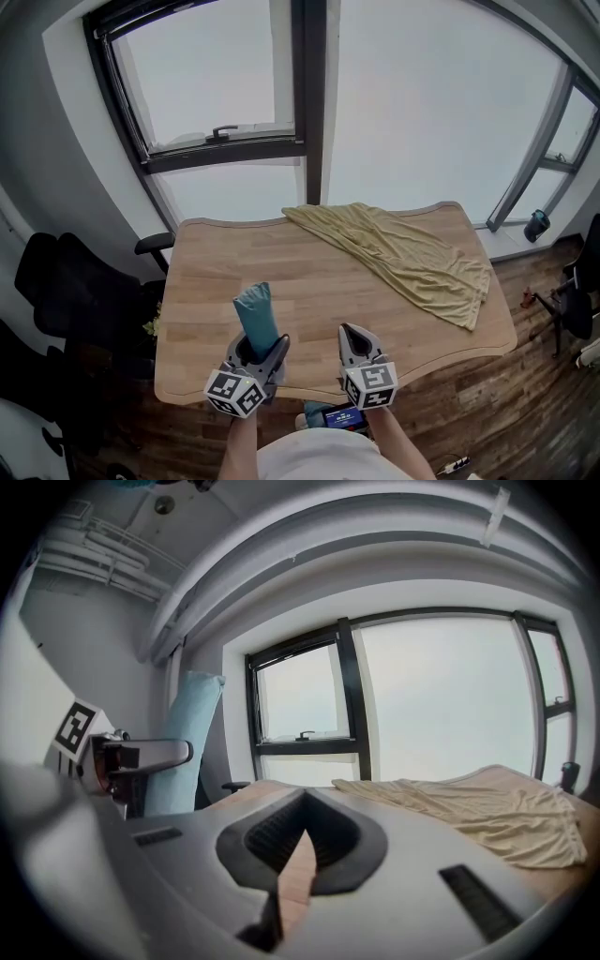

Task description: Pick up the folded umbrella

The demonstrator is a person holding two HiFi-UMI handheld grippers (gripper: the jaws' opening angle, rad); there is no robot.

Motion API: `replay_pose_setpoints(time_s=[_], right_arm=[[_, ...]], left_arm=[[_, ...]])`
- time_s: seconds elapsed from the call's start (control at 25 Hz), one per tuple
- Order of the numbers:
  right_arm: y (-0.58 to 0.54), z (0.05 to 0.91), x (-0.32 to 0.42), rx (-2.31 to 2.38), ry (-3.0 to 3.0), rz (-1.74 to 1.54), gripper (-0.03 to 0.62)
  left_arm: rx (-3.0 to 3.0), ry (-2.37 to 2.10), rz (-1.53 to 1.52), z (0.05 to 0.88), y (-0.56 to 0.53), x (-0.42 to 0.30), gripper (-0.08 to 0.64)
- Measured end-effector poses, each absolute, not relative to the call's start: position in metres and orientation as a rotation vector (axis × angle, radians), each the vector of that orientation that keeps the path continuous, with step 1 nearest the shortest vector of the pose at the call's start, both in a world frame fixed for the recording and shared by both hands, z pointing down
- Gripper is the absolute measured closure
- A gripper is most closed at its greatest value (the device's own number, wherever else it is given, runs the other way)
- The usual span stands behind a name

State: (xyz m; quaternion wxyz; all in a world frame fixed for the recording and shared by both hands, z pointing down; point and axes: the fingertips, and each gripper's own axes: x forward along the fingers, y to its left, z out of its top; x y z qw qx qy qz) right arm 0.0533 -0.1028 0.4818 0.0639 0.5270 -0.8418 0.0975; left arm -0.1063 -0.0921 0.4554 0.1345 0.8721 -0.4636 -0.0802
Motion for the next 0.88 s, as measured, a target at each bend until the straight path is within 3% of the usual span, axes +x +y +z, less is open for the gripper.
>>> replay_pose_setpoints(time_s=[0.88], right_arm=[[-0.106, 0.49, 0.055, 1.592, -2.523, 0.304, 0.583]], left_arm=[[2.519, -1.334, -0.187, 0.47, -0.092, -0.107, 0.247]])
